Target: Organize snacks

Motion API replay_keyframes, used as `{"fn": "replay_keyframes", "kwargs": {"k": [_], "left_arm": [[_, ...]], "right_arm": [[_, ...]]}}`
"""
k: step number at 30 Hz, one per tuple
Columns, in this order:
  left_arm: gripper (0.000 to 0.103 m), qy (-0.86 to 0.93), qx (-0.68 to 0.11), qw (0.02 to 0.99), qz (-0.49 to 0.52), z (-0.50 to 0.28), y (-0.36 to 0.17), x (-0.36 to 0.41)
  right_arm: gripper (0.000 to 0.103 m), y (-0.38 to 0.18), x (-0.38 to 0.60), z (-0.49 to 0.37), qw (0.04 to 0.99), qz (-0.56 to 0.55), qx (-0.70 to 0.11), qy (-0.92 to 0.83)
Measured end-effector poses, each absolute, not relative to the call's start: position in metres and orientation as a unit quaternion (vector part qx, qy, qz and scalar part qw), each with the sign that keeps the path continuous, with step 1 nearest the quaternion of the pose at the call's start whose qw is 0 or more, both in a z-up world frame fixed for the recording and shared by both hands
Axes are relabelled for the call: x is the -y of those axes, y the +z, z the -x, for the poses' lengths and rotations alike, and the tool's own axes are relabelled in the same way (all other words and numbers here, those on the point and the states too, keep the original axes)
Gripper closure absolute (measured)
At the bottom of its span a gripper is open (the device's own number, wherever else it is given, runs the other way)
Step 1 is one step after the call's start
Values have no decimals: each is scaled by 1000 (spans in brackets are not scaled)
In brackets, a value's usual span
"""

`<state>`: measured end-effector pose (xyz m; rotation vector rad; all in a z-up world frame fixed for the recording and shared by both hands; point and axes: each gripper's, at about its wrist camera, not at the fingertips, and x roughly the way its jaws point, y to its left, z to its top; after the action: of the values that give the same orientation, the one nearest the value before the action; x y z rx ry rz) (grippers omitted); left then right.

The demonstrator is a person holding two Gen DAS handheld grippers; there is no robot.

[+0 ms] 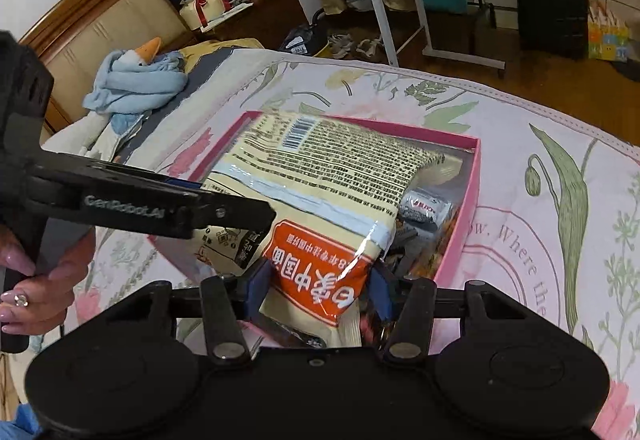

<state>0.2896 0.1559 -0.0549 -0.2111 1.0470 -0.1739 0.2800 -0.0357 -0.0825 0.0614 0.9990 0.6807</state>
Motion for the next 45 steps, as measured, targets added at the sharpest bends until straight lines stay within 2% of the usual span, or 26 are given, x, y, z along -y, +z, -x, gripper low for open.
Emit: {"fn": "replay_keyframes", "kwargs": {"k": [4, 8, 16, 28, 32, 38, 45], "left_arm": [[42, -52, -466, 881, 59, -284, -61, -148], [40, -67, -459, 884, 54, -271, -59, -142], [40, -107, -454, 881, 72, -226, -41, -137], [40, -163, -413, 896, 11, -147, 19, -105], [36, -164, -404, 900, 5, -128, 33, -96], [32, -149, -386, 910, -23, -100, 35, -74], [29, -153, -405, 901, -23, -73, 24, -53]], "right_arm": [[29, -83, 33, -278, 842, -7, -447, 302], [29, -75, 40, -256, 861, 31, -414, 293], [29, -58, 83, -195, 886, 20, -385, 258], [29, 2, 110, -119, 924, 27, -336, 180], [29, 19, 117, -97, 931, 27, -328, 157], [29, 20, 129, -72, 939, 3, -323, 121], [29, 9, 144, -47, 941, -23, -327, 81]]}}
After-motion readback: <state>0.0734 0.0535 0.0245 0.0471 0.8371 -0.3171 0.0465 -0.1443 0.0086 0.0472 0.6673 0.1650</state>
